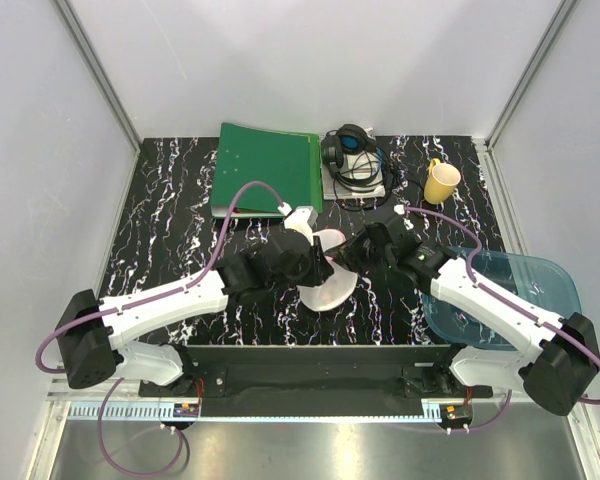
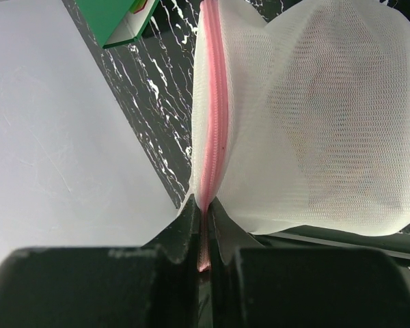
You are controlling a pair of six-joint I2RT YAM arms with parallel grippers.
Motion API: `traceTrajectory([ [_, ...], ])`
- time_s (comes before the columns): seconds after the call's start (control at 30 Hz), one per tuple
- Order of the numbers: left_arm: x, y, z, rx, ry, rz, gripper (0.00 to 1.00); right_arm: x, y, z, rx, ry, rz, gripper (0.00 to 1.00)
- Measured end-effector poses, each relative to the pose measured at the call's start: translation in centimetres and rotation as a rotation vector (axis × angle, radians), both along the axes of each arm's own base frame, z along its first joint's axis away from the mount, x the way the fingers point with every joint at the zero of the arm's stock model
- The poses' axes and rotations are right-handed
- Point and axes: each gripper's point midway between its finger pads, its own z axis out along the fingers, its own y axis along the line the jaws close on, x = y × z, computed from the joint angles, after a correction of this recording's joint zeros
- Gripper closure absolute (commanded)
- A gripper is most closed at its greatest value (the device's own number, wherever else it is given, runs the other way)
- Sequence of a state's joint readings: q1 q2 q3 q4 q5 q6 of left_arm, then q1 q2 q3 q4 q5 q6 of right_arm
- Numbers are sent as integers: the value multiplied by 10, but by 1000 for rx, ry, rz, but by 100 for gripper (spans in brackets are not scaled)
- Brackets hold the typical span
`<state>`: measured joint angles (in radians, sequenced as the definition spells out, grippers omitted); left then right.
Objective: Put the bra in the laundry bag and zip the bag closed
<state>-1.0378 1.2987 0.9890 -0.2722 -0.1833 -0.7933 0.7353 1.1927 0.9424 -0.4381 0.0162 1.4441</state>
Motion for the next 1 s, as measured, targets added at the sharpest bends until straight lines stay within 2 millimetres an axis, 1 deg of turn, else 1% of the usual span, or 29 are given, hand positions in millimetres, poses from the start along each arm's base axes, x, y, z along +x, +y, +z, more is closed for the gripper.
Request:
traceTrajectory([
  [0.03, 0, 1, -1, 6, -1, 1, 89, 0, 0, 0, -1, 1, 1, 100],
  [0.07, 1, 3, -2, 15, -4, 2, 97, 0, 0, 0, -2, 0, 2, 100],
  [0.1, 2, 4, -3, 22, -6, 1, 100, 0, 0, 0, -4, -3, 7, 100],
  [0.23, 1, 8, -1, 35, -18, -23, 100, -2, 1, -1, -22, -27, 43, 100],
  [0.33, -2, 14, 1, 30, -27, -56, 100, -3, 3, 2, -26, -56, 110, 100],
  [0.4, -6, 24, -1, 22, -35, -72, 100, -4, 1, 3, -30, -80, 174, 100],
  [0.43, -8, 34, -5, 26, -35, -74, 100, 1, -4, 3, -38, -94, 182, 100],
  [0.5, -9, 56, -15, 41, -32, -68, 100, 4, -13, -1, -53, -115, 232, 100],
  [0.53, -6, 69, -20, 48, -25, -58, 100, 6, -18, -4, -58, -122, 255, 100],
  [0.57, -5, 78, -24, 54, -19, -54, 100, 7, -23, -6, -61, -126, 272, 100],
  [0.6, -4, 86, -27, 55, -15, -54, 100, 9, -28, -8, -56, -132, 298, 100],
  [0.63, -4, 89, -28, 55, -13, -57, 100, 10, -28, -8, -51, -134, 313, 100],
  [0.67, -6, 91, -29, 54, -10, -68, 100, 10, -28, -9, -41, -136, 344, 98],
  [0.7, -9, 91, -29, 52, -9, -87, 100, 10, -25, -11, -32, -139, 382, 91],
  [0.73, -13, 91, -30, 52, -3, -109, 100, 12, -20, -14, -23, -131, 423, 78],
  [0.77, -16, 90, -29, 46, 0, -127, 100, 14, -17, -17, -22, -126, 450, 54],
  [0.8, -20, 87, -28, 34, 6, -151, 100, 17, -13, -21, -28, -110, 483, 45],
  [0.83, -23, 84, -27, 21, 12, -169, 100, 20, -11, -25, -41, -92, 499, 38],
  [0.87, -25, 82, -26, 10, 17, -181, 100, 25, -11, -28, -72, -78, 512, 27],
  [0.9, -27, 78, -22, -17, 19, -197, 100, 28, -13, -29, -106, -70, 520, 24],
  [0.93, -28, 75, -19, -34, 19, -206, 100, 31, -16, -28, -146, -73, 517, 18],
  [0.97, -29, 70, -15, -59, 16, -215, 100, 31, -20, -26, -182, -77, 506, 14],
  [1.0, -29, 64, -12, -82, 12, -225, 100, 29, -23, -23, -209, -88, 497, 14],
])
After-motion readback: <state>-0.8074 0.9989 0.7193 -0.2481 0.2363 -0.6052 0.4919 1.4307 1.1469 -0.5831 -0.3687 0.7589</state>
